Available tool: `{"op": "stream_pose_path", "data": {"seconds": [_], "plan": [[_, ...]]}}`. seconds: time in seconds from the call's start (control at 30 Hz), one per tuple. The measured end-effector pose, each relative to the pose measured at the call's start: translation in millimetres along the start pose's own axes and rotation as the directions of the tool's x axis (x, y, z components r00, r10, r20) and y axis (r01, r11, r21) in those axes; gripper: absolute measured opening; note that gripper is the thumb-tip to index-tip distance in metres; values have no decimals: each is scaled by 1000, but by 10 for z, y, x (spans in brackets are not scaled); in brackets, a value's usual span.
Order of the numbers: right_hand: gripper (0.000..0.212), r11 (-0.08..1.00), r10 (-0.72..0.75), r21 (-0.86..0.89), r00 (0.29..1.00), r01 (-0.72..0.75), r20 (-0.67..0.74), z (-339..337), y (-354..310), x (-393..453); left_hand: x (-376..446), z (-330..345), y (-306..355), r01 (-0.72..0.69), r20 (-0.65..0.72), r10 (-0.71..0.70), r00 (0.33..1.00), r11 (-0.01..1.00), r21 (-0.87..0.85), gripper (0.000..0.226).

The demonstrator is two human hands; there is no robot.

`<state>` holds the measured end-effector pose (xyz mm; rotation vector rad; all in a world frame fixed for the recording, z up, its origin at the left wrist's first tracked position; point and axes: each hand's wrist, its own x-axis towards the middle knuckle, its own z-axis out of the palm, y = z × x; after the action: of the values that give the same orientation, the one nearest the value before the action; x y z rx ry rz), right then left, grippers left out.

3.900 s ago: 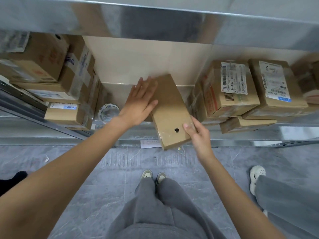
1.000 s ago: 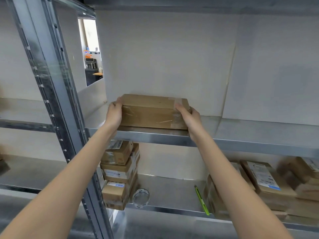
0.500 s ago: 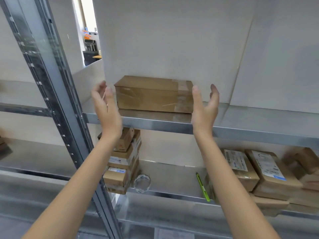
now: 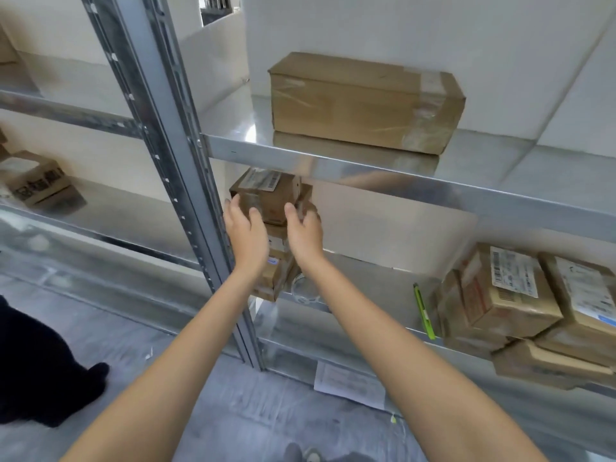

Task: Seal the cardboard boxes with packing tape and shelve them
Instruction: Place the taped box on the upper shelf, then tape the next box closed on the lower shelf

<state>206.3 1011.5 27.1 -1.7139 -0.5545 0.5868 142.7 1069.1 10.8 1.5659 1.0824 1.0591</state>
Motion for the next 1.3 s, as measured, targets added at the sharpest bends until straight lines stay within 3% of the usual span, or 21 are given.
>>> {"op": "stream_pose_path", "data": {"seconds": [0.13,0.27,0.53,0.7,0.83,0.9,1.0,1.13,1.2,1.3], "plan": [[60,989,143,28,990,-143,17,75,-5,213,181,11,-47,86,30,-87,996,996,20,57],[76,966,251,18,958,-256,135,67,18,351,315,13,-65,78,56,-80,995,996,43,62],[84,975,224,-43,945,-220,239,84,10,395,453,28,-4,65,79,-69,994,996,58,52],[73,985,171,-2,969,-173,179,37,72,469,251,106,55,42,-27,-41,999,999,9,40],[93,986,104,119,991,-114,85,-56,124,413,-77,289,83,64,-98,-82,992,982,-176,34],[87,981,63,182,998,-67,25,-206,118,391,-279,406,97,65,-98,-90,991,970,-233,28],[63,987,18,157,1000,-16,-12,-597,115,435,-544,561,89,45,-8,-48,999,968,-248,19],[49,994,-16,109,999,21,-49,-1176,253,391,-781,750,-26,-29,129,54,990,982,-188,12],[56,998,-23,63,998,27,-66,-1440,368,326,-888,857,-131,-26,215,61,975,987,-161,12],[83,984,-6,-176,998,-6,-68,-1771,600,227,-993,989,-410,-13,407,52,912,995,-97,16]]}}
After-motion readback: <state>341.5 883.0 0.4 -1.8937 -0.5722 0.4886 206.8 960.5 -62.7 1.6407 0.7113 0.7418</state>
